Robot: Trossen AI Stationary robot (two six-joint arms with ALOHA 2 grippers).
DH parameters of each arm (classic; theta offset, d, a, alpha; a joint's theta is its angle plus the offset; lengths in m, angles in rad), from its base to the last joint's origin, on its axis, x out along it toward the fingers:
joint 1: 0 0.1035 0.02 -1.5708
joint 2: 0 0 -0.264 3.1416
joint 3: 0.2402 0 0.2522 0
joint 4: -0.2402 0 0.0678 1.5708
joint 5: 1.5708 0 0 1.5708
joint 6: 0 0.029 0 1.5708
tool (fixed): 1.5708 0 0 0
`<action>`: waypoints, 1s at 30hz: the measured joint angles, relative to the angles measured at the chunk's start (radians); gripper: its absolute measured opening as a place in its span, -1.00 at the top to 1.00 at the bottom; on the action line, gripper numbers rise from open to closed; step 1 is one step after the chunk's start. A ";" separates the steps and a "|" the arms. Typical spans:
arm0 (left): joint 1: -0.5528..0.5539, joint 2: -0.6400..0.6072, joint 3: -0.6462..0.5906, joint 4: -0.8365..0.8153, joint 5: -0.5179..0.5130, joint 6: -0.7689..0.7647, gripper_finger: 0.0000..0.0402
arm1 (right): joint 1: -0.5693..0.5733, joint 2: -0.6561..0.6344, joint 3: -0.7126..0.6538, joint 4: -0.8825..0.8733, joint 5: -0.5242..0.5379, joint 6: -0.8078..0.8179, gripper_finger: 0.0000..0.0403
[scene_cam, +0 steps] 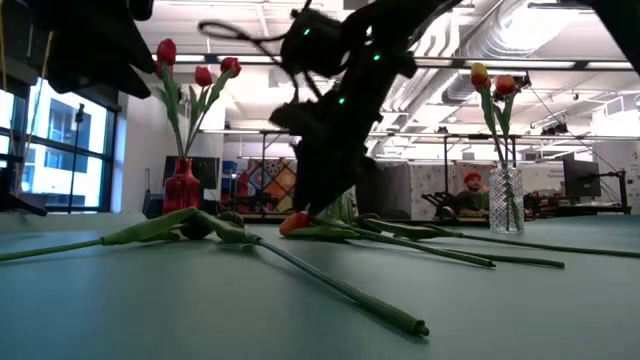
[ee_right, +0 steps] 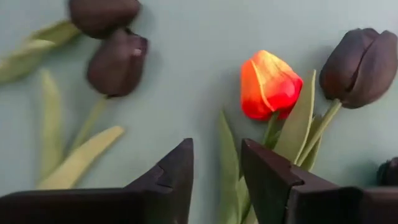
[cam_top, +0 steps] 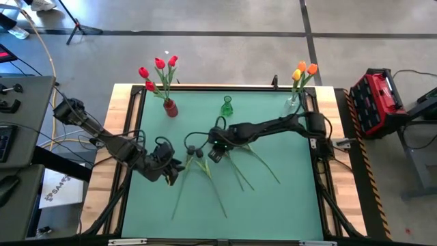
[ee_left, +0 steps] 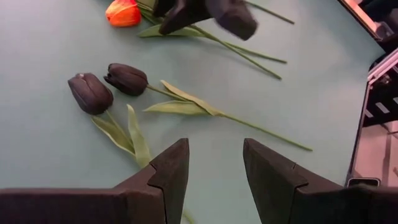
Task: Sort flowers into vase by color
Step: Put the orange tulip into the transparent vase
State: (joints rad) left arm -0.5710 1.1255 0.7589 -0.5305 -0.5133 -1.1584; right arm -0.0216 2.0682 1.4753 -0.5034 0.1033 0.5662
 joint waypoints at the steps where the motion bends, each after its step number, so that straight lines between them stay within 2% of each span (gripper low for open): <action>1: -0.006 0.000 0.000 -0.001 -0.006 -0.007 0.30 | -0.006 0.015 0.016 -0.019 0.001 -0.004 0.43; 8: -0.036 0.000 0.000 -0.001 -0.034 -0.040 0.30 | -0.065 0.064 0.076 -0.116 0.040 -0.040 0.50; 13: -0.048 0.000 0.000 -0.003 -0.043 -0.045 0.30 | -0.098 0.064 0.076 -0.159 0.026 -0.043 0.51; 17: -0.048 0.000 0.000 -0.003 -0.048 -0.046 0.30 | -0.093 0.064 0.076 -0.195 -0.009 -0.044 0.51; 23: -0.048 0.000 0.000 -0.005 -0.072 -0.044 0.30 | -0.076 0.064 0.075 -0.205 -0.002 -0.070 0.52; 26: -0.048 0.000 0.000 -0.005 -0.074 -0.034 0.30 | -0.096 0.066 0.075 -0.198 -0.011 -0.075 0.64; 30: -0.048 0.000 0.000 -0.005 -0.075 -0.025 0.30 | -0.114 0.068 0.075 -0.186 -0.042 -0.101 0.93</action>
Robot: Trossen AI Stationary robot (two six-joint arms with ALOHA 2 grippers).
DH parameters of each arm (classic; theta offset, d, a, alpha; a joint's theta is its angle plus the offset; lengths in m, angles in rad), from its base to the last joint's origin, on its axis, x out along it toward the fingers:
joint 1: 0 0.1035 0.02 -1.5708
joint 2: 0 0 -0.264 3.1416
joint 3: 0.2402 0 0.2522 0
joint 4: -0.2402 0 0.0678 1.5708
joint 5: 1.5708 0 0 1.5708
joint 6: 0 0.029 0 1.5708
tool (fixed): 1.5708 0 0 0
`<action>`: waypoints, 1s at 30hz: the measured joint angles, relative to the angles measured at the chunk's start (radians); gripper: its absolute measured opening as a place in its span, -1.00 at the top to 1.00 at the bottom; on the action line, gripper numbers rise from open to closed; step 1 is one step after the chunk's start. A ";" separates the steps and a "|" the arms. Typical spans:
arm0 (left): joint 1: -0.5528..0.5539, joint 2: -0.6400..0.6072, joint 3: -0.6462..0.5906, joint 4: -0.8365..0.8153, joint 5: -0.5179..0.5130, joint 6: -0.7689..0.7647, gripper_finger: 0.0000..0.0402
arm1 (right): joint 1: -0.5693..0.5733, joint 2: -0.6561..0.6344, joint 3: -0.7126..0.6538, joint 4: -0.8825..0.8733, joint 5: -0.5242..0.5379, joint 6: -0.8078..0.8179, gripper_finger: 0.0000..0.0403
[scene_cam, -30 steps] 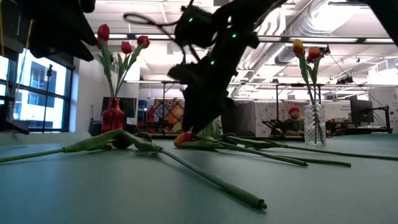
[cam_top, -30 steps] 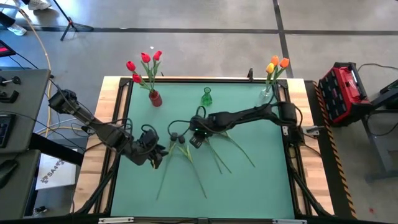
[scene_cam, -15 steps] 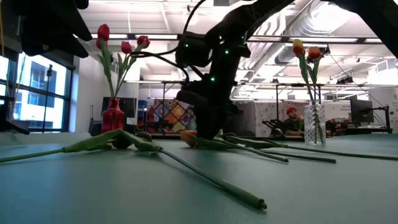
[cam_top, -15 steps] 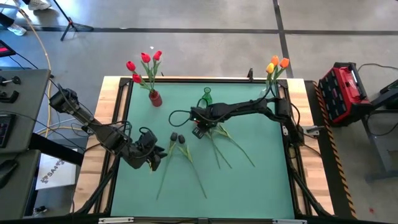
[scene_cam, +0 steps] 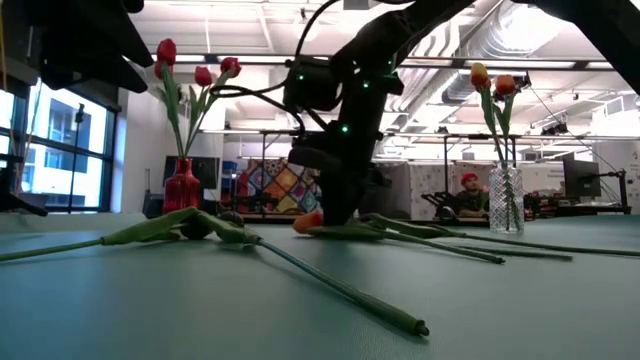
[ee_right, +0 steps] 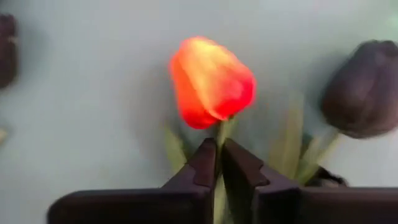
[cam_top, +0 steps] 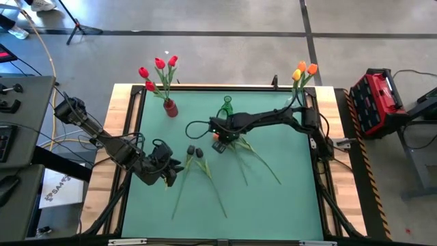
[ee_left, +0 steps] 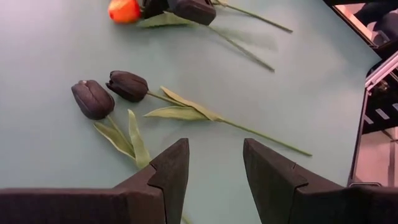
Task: Sort flowers into vase by color
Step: Put the orange tulip into the transparent vase
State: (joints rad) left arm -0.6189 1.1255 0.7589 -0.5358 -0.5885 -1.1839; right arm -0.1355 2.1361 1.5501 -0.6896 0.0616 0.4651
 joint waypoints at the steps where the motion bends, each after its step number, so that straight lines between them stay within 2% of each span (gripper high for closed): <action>1: 0.000 0.000 0.000 0.000 -0.001 0.000 0.30 | -0.002 0.000 0.000 0.010 -0.014 -0.003 0.96; 7: 0.000 0.000 0.000 0.000 -0.001 0.000 0.30 | -0.014 -0.016 -0.002 0.067 -0.118 0.031 0.99; 13: -0.005 0.000 0.000 0.001 -0.001 -0.008 0.30 | 0.021 -0.125 -0.002 0.196 -0.113 0.082 0.99; 20: -0.005 0.000 0.000 0.002 -0.001 -0.009 0.30 | 0.041 -0.281 -0.002 0.320 0.030 0.094 1.00; 30: -0.024 0.000 0.000 -0.009 -0.012 -0.020 0.30 | 0.083 -0.471 -0.001 0.494 0.286 -0.082 1.00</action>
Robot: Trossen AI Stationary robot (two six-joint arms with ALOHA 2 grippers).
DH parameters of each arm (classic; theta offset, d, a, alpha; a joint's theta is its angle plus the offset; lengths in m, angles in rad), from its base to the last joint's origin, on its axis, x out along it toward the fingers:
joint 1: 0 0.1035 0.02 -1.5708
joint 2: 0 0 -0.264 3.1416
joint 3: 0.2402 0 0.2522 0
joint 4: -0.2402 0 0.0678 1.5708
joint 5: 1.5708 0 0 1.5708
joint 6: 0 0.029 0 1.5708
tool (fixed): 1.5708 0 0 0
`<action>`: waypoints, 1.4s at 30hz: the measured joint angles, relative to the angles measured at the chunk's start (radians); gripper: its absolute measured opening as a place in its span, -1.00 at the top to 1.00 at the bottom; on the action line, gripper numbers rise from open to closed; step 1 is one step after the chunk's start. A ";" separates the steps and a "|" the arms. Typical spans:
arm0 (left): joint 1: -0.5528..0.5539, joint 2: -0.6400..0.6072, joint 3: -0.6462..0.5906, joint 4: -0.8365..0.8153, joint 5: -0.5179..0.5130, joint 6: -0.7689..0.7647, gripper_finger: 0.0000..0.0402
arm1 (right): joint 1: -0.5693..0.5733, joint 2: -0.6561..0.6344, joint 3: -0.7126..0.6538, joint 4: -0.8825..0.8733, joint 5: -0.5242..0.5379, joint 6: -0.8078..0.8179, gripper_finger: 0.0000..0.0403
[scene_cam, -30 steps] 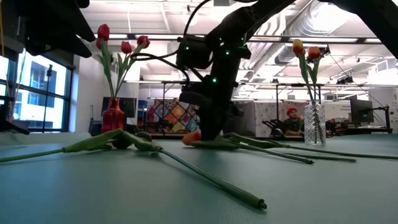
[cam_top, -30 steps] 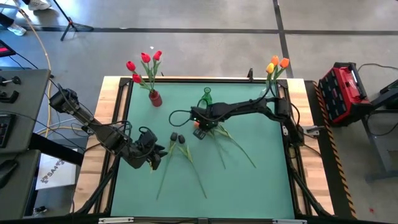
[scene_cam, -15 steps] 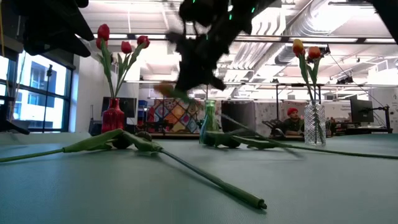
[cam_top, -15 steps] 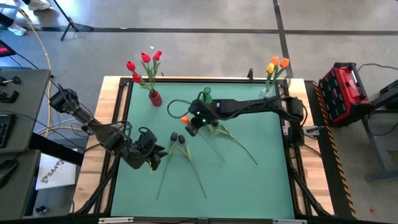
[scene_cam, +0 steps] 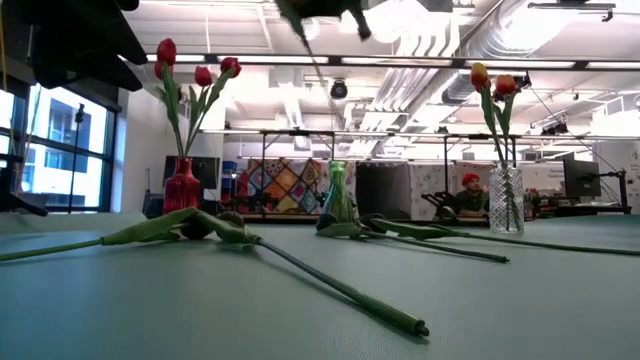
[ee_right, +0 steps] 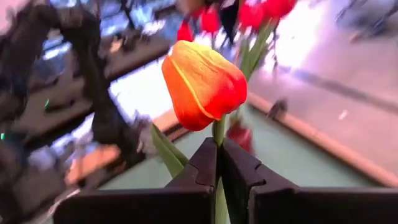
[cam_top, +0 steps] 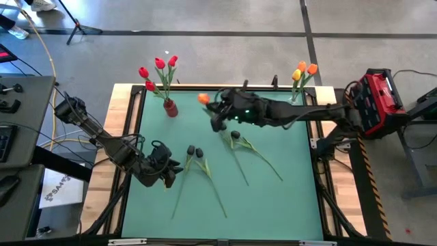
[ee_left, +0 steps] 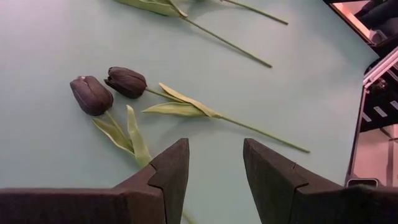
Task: Sort flowers into vase by color
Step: Put the orange tulip into the transparent vase
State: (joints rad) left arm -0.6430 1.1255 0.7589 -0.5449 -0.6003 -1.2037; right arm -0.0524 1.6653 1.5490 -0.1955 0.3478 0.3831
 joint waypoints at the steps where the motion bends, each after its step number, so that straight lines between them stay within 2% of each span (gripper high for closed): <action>1: 0.000 0.000 0.000 -0.003 -0.001 -0.001 0.30 | 0.001 -0.013 0.000 0.014 0.032 -0.022 1.00; 13: -0.042 0.000 0.000 -0.026 -0.046 -0.069 0.30 | -0.014 -0.142 0.000 0.064 0.345 -0.273 1.00; 19: -0.054 0.000 0.000 -0.059 -0.078 -0.105 0.30 | -0.056 -0.253 -0.003 -0.072 0.453 -0.295 1.00; 23: -0.054 0.000 0.000 -0.062 -0.084 -0.105 0.30 | -0.078 -0.378 -0.124 -0.057 0.496 -0.260 1.00; 29: -0.050 0.000 0.000 -0.062 -0.099 -0.105 0.30 | -0.081 -0.618 -0.402 0.148 0.608 -0.277 1.00; 32: -0.048 0.000 0.000 -0.061 -0.100 -0.104 0.30 | -0.074 -0.726 -0.497 0.183 0.671 -0.298 1.00; 38: -0.030 0.000 0.000 -0.060 -0.088 -0.105 0.30 | -0.053 -0.886 -0.570 0.185 0.834 -0.435 1.00; 42: -0.012 0.000 0.000 -0.056 -0.085 -0.105 0.30 | -0.054 -0.946 -0.578 0.184 0.889 -0.512 1.00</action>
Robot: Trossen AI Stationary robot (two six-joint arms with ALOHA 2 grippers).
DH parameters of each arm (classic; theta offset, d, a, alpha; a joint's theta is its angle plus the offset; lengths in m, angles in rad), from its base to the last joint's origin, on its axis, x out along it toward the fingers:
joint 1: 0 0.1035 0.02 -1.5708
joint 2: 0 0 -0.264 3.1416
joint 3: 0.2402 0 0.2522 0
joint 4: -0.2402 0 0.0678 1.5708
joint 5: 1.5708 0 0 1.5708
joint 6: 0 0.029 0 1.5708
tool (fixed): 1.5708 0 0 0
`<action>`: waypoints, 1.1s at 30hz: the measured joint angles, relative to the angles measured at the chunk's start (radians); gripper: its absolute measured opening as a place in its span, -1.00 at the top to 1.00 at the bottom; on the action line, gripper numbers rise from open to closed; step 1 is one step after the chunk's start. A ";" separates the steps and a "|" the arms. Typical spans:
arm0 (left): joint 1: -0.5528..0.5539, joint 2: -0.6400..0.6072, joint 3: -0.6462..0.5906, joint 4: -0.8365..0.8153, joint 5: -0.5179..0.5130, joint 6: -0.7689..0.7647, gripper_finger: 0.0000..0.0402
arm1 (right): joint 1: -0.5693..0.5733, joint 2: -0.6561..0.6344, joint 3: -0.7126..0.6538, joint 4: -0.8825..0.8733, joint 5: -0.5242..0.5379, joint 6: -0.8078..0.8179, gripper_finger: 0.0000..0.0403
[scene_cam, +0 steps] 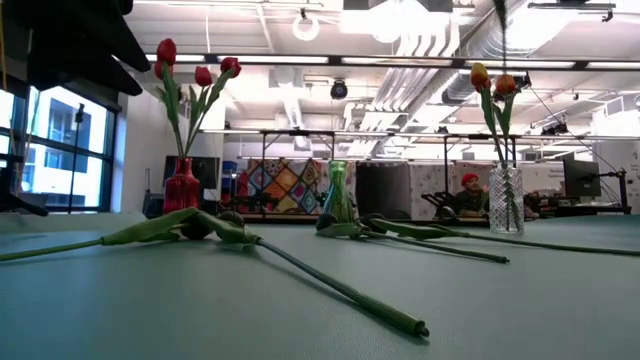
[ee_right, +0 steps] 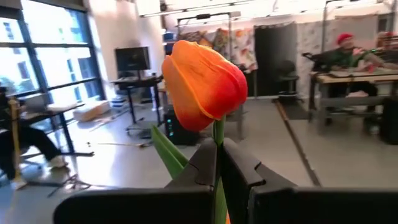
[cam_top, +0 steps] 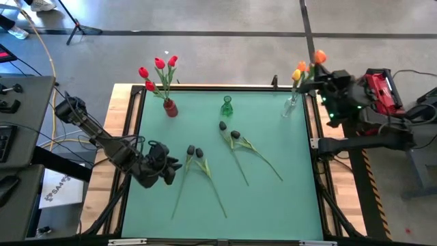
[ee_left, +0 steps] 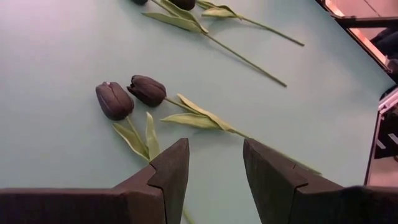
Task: Sort flowers into vase by color
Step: Put the orange tulip into the transparent vase
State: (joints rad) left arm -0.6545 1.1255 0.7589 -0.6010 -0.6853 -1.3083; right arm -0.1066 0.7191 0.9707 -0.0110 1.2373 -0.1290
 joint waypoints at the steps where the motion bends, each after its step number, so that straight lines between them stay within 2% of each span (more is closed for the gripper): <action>1: 0.004 0.000 0.000 0.000 0.000 0.000 0.30 | -0.002 -0.008 0.000 0.000 0.012 -0.013 1.00; 10: 0.040 0.000 0.000 0.005 0.000 0.000 0.30 | -0.097 -0.034 -0.050 -0.019 0.070 -0.022 1.00; 15: 0.047 0.000 0.000 0.018 0.001 0.001 0.30 | -0.213 -0.030 -0.181 0.173 -0.026 -0.036 1.00; 20: 0.047 0.000 0.000 0.030 0.022 -0.009 0.30 | -0.282 -0.029 -0.288 0.482 -0.092 -0.184 1.00; 22: 0.046 0.000 0.000 0.030 0.027 -0.022 0.30 | -0.294 -0.029 -0.300 0.551 -0.097 -0.244 1.00; 28: 0.046 0.000 0.000 0.030 0.024 -0.037 0.30 | -0.328 -0.027 -0.293 0.549 -0.133 -0.306 1.00; 33: 0.058 0.000 0.000 0.027 0.013 -0.033 0.30 | -0.341 -0.019 -0.293 0.521 -0.147 -0.265 1.00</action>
State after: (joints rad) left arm -0.5964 1.1255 0.7589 -0.5735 -0.6720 -1.3408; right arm -0.4480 0.7001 0.6781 0.5099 1.0902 -0.3943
